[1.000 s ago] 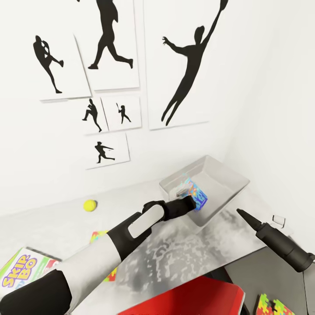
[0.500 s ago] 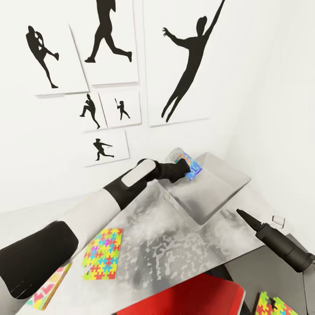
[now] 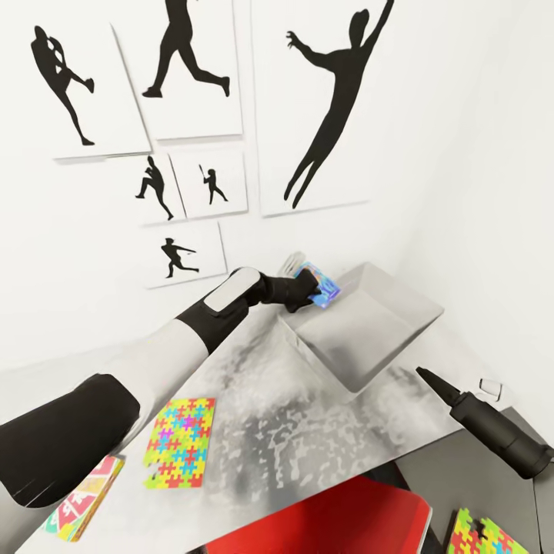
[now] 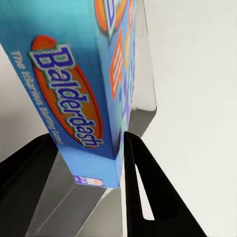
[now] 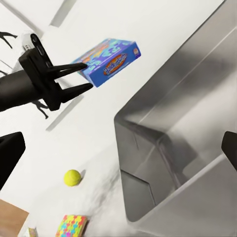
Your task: Put all the toys in the child's room - the three board games (two on the bed and one on the table), the two jigsaw puzzles on the table, and the tennis ball on the table - inside the toy box on the table in the child's room.
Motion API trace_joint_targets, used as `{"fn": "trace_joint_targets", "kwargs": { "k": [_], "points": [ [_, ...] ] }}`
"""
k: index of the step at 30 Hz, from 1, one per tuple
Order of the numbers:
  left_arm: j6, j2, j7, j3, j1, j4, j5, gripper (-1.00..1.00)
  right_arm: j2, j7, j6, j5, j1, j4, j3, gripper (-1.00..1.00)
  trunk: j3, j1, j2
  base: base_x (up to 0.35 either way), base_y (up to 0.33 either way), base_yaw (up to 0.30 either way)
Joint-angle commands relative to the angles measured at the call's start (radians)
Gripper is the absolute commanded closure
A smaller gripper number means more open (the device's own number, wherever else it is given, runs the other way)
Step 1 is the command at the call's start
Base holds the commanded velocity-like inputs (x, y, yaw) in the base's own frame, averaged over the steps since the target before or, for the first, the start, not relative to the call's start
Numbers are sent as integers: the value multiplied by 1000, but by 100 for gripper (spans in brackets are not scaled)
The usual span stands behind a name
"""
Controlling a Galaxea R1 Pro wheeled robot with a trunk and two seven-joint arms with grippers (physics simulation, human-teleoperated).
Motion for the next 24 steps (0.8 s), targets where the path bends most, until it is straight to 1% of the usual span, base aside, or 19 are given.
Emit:
{"fn": "trace_joint_targets", "kwargs": {
  "k": [1,3,5,6,9,12,17,18,20,24],
  "points": [
    [-2,0,32,0,-1,0,14,100,0,1,7,-5,-1,-1,-1,-100,-3,0,-2,0,0,0],
    [-3,0,87,0,-1,0,15,100,0,1,9,-7,-1,-2,-1,-100,-7,0,-2,0,0,0],
    [-3,0,113,0,-1,-2,16,100,0,2,10,-8,-1,-2,-2,-100,-10,0,-2,0,0,0],
    [-1,0,128,0,-1,-5,16,100,0,2,11,-9,-1,-2,-9,-100,-11,0,-2,0,0,0],
    [3,0,141,-4,-1,-12,16,100,0,3,11,-10,-1,-3,-28,-100,-16,0,-2,0,0,0],
    [3,0,145,-12,-1,-25,17,100,0,3,12,-9,-1,-2,-37,-100,-21,0,-2,0,0,0],
    [6,0,149,-19,-1,-100,24,100,0,3,11,-5,-1,-1,-41,-100,-29,0,-2,0,0,0],
    [7,0,150,-26,-1,-121,33,100,0,3,11,-4,-1,-1,-41,-100,-31,0,-2,0,0,0],
    [6,0,150,-48,-1,-146,64,100,0,3,11,-3,-1,-1,-42,-100,-34,0,-2,0,0,0],
    [-3,0,154,-127,-1,-169,205,100,0,3,10,-3,-1,-1,-44,-100,-41,0,-2,0,0,0]
  ]
}}
